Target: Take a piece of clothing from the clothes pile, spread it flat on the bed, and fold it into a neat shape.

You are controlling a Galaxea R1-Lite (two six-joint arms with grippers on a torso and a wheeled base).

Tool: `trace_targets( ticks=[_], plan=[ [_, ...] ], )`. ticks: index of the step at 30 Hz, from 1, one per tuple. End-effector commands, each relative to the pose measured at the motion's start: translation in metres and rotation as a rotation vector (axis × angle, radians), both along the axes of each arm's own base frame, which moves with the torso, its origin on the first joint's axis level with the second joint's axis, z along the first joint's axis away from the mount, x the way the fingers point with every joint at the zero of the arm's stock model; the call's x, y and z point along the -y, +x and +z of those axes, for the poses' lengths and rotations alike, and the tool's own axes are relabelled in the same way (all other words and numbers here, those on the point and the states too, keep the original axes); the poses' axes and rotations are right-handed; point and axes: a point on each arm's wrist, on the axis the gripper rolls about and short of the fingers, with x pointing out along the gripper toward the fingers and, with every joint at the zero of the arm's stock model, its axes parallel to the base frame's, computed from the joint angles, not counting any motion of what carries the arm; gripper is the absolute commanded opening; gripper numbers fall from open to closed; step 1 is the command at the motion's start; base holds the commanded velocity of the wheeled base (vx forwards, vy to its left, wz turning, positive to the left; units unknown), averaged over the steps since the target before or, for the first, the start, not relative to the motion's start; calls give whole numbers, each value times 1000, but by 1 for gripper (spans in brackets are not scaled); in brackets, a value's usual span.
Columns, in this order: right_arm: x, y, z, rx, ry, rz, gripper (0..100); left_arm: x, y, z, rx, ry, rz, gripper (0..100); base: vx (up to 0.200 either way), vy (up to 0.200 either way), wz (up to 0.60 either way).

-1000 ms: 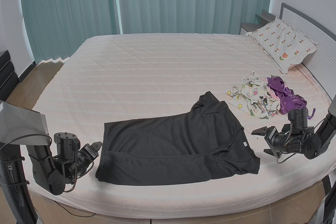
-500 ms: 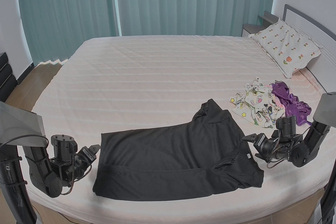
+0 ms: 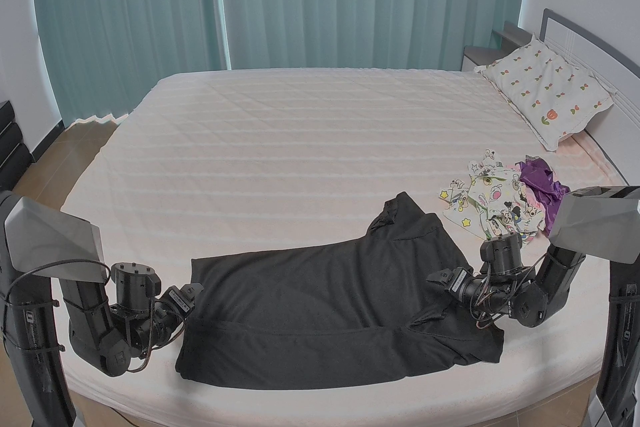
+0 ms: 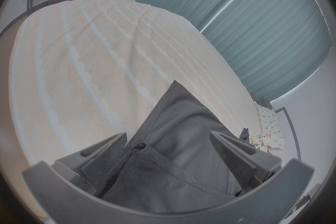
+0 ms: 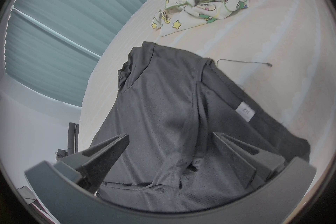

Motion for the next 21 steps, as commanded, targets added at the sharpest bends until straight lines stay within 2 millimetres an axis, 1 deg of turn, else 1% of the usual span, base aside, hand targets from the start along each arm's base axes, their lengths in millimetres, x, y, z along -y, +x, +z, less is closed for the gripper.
trace_targets(
  ticks=[1, 7, 8, 11, 15, 18, 20, 21],
  plan=[
    [-4, 3, -7, -7, 0, 8, 100, 2, 4, -8, -14, -1, -5, 100, 0, 0, 0],
    [-5, 2, -10, -5, -16, 9, 100, 0, 5, -8, -13, -7, 6, 100, 0, 0, 0],
    [-5, 4, -13, -3, -27, 5, 0, 0, 7, -7, -6, -7, 10, 100, 0, 0, 0],
    [-6, 6, -16, 1, -60, 4, 0, -2, 13, -6, 12, -12, 21, 100, 0, 0, 0],
    [-5, 5, -18, 6, -98, 24, 0, -3, 16, -14, 0, -5, 30, 100, 0, 0, 0],
    [-2, 6, -15, 13, -95, 16, 0, -5, 18, -13, 5, -6, 38, 100, 0, 0, 0],
    [1, 4, -4, 34, -88, 6, 0, -5, 20, -14, 6, -7, 38, 100, 0, 0, 0],
    [2, 3, -3, 34, -88, 5, 0, -5, 20, -14, 8, -7, 38, 100, 0, 0, 0]
  ],
)
